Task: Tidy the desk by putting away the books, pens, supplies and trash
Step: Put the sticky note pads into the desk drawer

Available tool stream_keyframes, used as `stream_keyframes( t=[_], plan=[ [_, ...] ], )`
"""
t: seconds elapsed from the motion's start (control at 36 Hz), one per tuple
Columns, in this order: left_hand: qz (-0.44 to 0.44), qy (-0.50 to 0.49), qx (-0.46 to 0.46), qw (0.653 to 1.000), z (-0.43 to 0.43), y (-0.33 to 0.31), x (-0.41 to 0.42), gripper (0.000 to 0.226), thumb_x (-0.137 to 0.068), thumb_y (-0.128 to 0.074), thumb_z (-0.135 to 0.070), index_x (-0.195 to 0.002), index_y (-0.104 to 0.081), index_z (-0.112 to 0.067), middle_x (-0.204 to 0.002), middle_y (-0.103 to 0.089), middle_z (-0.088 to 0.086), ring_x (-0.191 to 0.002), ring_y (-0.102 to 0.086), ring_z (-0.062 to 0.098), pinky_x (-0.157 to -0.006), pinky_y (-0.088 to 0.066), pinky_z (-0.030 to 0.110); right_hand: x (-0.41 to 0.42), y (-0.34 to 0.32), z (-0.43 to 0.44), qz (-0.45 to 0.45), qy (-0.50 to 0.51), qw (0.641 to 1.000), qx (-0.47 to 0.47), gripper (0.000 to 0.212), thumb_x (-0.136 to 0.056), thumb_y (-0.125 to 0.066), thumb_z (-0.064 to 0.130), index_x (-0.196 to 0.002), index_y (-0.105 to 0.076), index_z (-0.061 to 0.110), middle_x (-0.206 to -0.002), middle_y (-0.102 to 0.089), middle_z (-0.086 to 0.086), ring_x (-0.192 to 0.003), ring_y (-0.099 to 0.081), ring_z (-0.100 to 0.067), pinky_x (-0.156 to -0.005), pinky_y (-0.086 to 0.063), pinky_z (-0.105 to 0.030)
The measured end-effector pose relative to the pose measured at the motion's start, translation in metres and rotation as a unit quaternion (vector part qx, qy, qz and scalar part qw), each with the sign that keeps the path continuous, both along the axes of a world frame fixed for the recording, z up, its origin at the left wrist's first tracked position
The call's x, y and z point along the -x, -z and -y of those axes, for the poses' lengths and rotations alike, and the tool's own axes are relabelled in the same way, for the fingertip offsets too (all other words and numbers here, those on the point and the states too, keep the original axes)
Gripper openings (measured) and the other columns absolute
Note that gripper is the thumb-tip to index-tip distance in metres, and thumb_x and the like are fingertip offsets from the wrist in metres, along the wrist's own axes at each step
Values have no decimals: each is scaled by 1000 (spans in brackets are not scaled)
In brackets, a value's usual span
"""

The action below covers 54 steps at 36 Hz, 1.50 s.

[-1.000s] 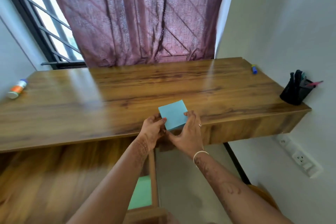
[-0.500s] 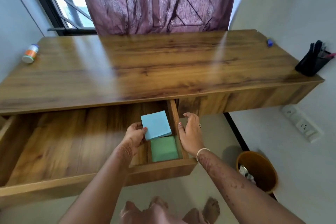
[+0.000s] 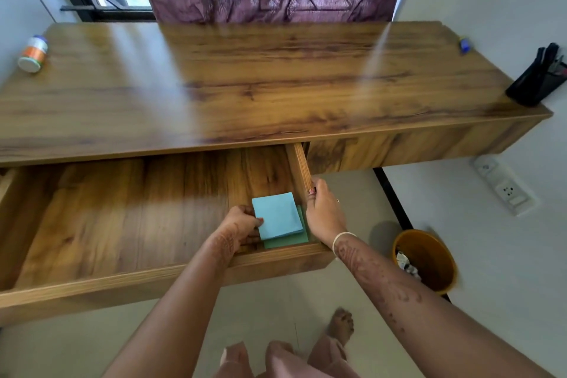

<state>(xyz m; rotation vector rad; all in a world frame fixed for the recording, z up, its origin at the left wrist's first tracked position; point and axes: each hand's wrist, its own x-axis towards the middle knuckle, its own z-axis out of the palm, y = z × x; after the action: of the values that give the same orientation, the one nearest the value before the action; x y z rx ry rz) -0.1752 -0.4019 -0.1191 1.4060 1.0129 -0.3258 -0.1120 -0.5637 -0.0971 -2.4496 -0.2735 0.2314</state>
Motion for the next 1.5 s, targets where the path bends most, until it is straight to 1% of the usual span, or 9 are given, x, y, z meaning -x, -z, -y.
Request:
stream_keyframes(
  t=[0.28,0.47,0.64,0.89,1.11,1.22,1.31,1.42,1.5],
  plan=[
    [14,49,-46,998,3,2,2,58,-84,-69,1,-136,-49,-14,-112,-66,8,-90,-69,24,-77,-60,40,-2,3,-2,29,-6,999,14,33,-101,-40,21,-134,-41,21,-123,-60,-5,-107,-60,-26,-87,-54,-41],
    [9,136,-154,979,7,4,4,58,-78,-77,-8,-131,-54,-18,-114,-68,7,-94,-68,25,-81,-60,42,-2,3,-1,36,-9,999,18,32,-101,-38,19,-132,-42,19,-122,-59,-7,-105,-59,-28,-85,-51,-41],
    [7,162,-202,966,9,0,5,65,-73,-82,-10,-128,-51,-22,-109,-65,8,-84,-69,23,-70,-62,41,-4,5,-1,32,-8,999,17,32,-101,-37,20,-133,-42,19,-123,-59,-7,-104,-60,-26,-82,-49,-38],
    [-4,191,-216,958,8,1,2,61,-78,-79,-18,-133,-52,-20,-114,-67,7,-87,-70,21,-79,-60,40,-1,3,1,48,-1,999,8,32,-102,-38,22,-133,-45,17,-127,-57,-5,-109,-58,-22,-84,-46,-31],
    [3,223,-208,953,4,1,6,46,-86,-64,-15,-131,-55,-22,-112,-67,5,-98,-65,23,-90,-56,41,15,-6,4,183,-50,982,-3,36,-96,-47,7,-130,-52,17,-132,-49,1,-118,-48,-13,-90,-49,-23],
    [21,236,-145,961,4,-12,14,41,-88,-63,-11,-127,-53,-20,-111,-65,8,-99,-65,25,-94,-54,43,22,-10,5,197,-72,978,0,35,-95,-47,6,-126,-55,19,-129,-50,1,-115,-48,-13,-89,-52,-26],
    [47,238,-124,962,2,-18,24,27,-89,-61,-8,-110,-51,-22,-98,-64,5,-94,-62,22,-96,-52,43,33,-13,6,201,-62,978,-4,31,-94,-51,10,-123,-56,21,-127,-51,3,-114,-47,-12,-89,-53,-28],
    [71,220,-184,955,-8,-17,37,52,-87,-64,-16,-135,-43,-16,-118,-64,8,-102,-65,26,-91,-54,43,56,-19,5,205,-62,977,-5,31,-91,-54,14,-121,-55,21,-126,-50,2,-115,-46,-13,-92,-51,-30],
    [110,189,-212,953,-15,-34,56,49,-90,-64,-15,-135,-45,-14,-112,-67,7,-96,-67,23,-83,-56,35,78,-26,0,204,-64,977,1,32,-91,-56,17,-123,-54,21,-127,-49,3,-117,-45,-13,-93,-49,-28]
  ],
)
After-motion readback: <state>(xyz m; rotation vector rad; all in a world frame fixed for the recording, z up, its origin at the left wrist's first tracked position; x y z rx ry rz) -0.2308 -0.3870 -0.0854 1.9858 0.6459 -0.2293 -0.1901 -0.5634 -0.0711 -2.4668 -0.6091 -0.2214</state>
